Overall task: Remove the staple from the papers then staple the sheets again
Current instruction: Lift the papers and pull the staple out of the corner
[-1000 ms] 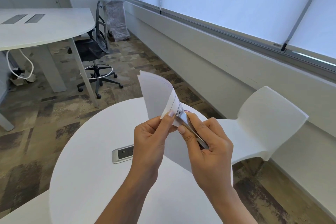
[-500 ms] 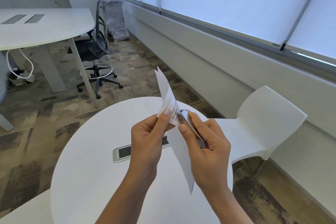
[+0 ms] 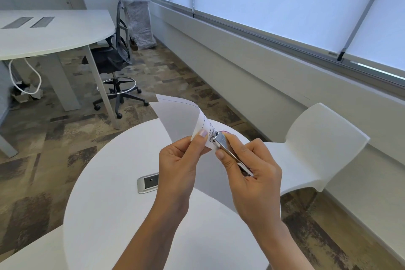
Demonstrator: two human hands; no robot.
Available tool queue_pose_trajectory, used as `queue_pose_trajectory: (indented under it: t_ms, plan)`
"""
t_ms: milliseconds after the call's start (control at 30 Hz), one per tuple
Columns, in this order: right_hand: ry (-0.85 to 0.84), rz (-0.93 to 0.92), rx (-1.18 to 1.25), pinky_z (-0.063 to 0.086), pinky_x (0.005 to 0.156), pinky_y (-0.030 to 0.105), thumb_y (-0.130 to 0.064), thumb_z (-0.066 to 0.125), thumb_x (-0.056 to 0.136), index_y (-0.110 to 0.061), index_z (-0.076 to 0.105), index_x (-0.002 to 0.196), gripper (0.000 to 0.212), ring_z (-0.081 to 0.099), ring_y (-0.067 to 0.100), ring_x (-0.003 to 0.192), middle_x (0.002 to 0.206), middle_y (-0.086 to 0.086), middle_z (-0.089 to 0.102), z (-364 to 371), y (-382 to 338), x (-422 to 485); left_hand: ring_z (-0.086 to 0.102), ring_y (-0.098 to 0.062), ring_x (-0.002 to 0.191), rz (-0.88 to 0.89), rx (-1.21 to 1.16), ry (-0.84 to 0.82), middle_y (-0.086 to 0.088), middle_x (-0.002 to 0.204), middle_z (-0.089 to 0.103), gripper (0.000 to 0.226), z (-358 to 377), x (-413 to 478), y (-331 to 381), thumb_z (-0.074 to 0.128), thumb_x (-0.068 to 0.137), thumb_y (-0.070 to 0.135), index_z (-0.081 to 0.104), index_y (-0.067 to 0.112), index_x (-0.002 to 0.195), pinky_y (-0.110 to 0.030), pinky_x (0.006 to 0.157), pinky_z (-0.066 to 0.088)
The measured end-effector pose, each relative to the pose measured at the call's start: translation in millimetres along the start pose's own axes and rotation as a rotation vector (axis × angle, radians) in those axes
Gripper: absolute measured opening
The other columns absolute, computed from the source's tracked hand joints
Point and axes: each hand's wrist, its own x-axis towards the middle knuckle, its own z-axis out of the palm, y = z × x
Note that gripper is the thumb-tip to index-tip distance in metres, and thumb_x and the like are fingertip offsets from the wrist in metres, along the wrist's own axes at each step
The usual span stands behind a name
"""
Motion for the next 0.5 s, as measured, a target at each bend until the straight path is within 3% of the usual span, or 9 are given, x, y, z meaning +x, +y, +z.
queue_pose_trajectory:
  t_ms: [133, 233, 367, 500]
  plan:
    - [0.009, -0.034, -0.014, 0.047, 0.053, 0.028, -0.029, 0.065, 0.089, -0.034, 0.056, 0.128, 0.041, 0.050, 0.010, 0.076, 0.086, -0.021, 0.048, -1.4, -2.8, -1.3, 0.073, -0.010, 0.084, 0.026, 0.053, -0.014, 0.012, 0.092, 0.077, 0.019, 1.5, -2.6, -0.3, 0.062, 0.077, 0.051, 0.078, 0.042, 0.083, -0.020, 0.064, 0.057]
    - [0.018, -0.042, 0.004, 0.041, 0.054, 0.021, -0.026, 0.067, 0.088, -0.029, 0.059, 0.128, 0.041, 0.049, 0.010, 0.072, 0.082, -0.023, 0.043, -0.4, -3.6, -2.9, 0.071, -0.006, 0.083, 0.039, 0.064, -0.017, 0.016, 0.090, 0.076, 0.017, 2.3, -5.2, -0.6, 0.060, 0.075, 0.052, 0.077, 0.049, 0.079, -0.019, 0.061, 0.057]
    - [0.034, -0.043, 0.005, 0.040, 0.055, 0.015, -0.026, 0.067, 0.088, -0.022, 0.061, 0.127, 0.040, 0.050, 0.009, 0.073, 0.081, -0.018, 0.047, 2.0, -4.2, -5.4, 0.071, -0.010, 0.088, 0.055, 0.065, 0.002, 0.013, 0.096, 0.077, 0.034, 0.4, -5.0, -2.4, 0.062, 0.073, 0.053, 0.079, 0.031, 0.093, -0.018, 0.064, 0.056]
    - [0.065, -0.045, 0.060, 0.042, 0.059, 0.004, -0.026, 0.066, 0.089, -0.023, 0.060, 0.126, 0.037, 0.052, 0.001, 0.077, 0.082, -0.011, 0.053, 3.1, -8.5, -8.1, 0.072, -0.012, 0.087, 0.088, 0.095, -0.035, 0.009, 0.092, 0.079, 0.027, 0.4, -5.3, -3.1, 0.062, 0.082, 0.045, 0.081, 0.027, 0.089, -0.022, 0.066, 0.060]
